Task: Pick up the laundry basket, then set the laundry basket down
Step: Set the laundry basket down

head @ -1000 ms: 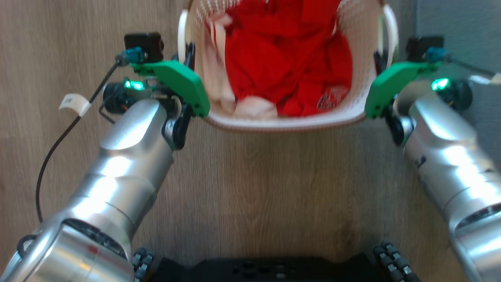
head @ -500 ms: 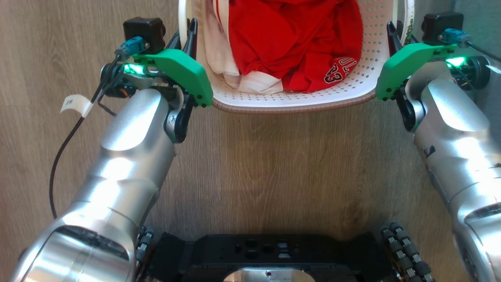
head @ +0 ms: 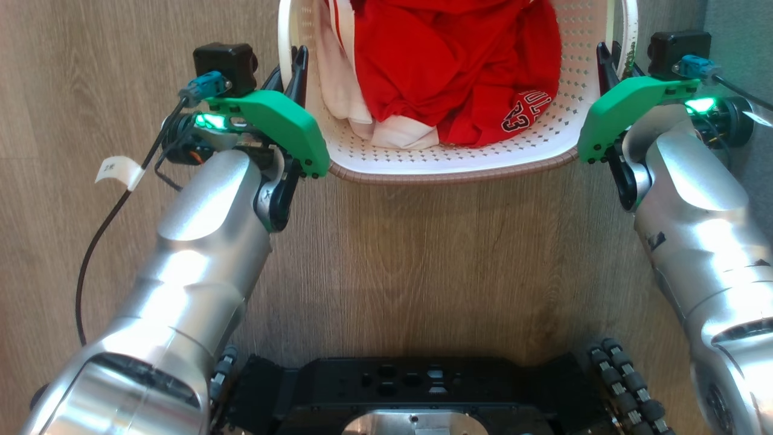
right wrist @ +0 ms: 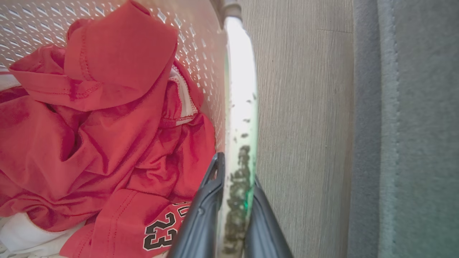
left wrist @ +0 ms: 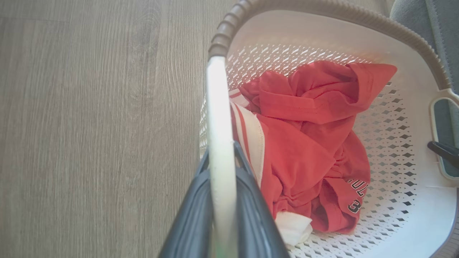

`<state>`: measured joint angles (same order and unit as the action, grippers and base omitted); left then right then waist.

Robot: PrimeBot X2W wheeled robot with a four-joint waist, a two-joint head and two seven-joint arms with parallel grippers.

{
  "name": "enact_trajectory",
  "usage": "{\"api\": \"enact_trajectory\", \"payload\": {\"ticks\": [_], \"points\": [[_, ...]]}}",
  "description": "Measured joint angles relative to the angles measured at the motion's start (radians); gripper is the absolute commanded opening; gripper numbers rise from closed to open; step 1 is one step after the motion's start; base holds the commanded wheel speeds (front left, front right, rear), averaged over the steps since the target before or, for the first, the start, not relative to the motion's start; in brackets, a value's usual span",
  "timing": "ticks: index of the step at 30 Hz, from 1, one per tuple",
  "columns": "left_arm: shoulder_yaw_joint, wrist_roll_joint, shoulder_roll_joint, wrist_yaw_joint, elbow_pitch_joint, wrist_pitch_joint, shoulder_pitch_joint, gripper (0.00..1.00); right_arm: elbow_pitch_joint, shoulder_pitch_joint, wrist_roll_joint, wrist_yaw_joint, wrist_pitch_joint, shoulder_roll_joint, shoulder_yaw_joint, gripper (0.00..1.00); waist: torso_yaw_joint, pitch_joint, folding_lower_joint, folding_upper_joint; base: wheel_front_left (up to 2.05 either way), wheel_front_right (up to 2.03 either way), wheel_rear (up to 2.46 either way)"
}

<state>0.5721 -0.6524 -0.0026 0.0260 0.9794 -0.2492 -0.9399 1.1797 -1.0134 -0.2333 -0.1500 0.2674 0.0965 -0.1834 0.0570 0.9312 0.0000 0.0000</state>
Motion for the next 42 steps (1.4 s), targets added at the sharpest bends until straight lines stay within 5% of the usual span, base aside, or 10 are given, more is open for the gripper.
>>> {"api": "enact_trajectory", "payload": {"ticks": [10, 11, 12, 28, 42], "points": [[0.043, -0.047, 0.0, 0.001, 0.03, 0.0, -0.002, 0.0, 0.017, 0.016, 0.026, 0.0, 0.0, -0.012, 0.028, 0.0, 0.002, -0.013, 0.0, 0.0, 0.0, 0.0, 0.0], [0.058, -0.085, 0.002, 0.009, 0.052, 0.0, -0.002, 0.41, 0.028, 0.016, 0.037, 0.0, 0.0, -0.016, 0.026, 0.0, 0.002, -0.017, 0.0, 0.0, 0.0, 0.0, 0.0], [0.063, -0.102, 0.007, 0.009, 0.064, -0.001, -0.003, 1.0, 0.03, 0.016, 0.04, 0.002, -0.001, -0.017, 0.024, 1.0, 0.002, -0.019, 0.0, 0.0001, 0.0, 0.0, 0.0], [0.079, -0.175, 0.025, -0.045, 0.053, -0.003, 0.027, 1.0, -0.064, 0.102, 0.08, 0.011, -0.003, -0.001, 0.033, 1.0, 0.011, -0.117, 0.0, 0.0001, 0.0, 0.0, 0.0], [-0.161, -0.08, 0.026, -0.118, -0.124, -0.004, 0.229, 1.0, -0.27, 0.281, 0.128, 0.011, -0.004, -0.017, 0.108, 1.0, 0.004, -0.335, 0.0, 0.0001, 0.0, 0.0, 0.0]]}}
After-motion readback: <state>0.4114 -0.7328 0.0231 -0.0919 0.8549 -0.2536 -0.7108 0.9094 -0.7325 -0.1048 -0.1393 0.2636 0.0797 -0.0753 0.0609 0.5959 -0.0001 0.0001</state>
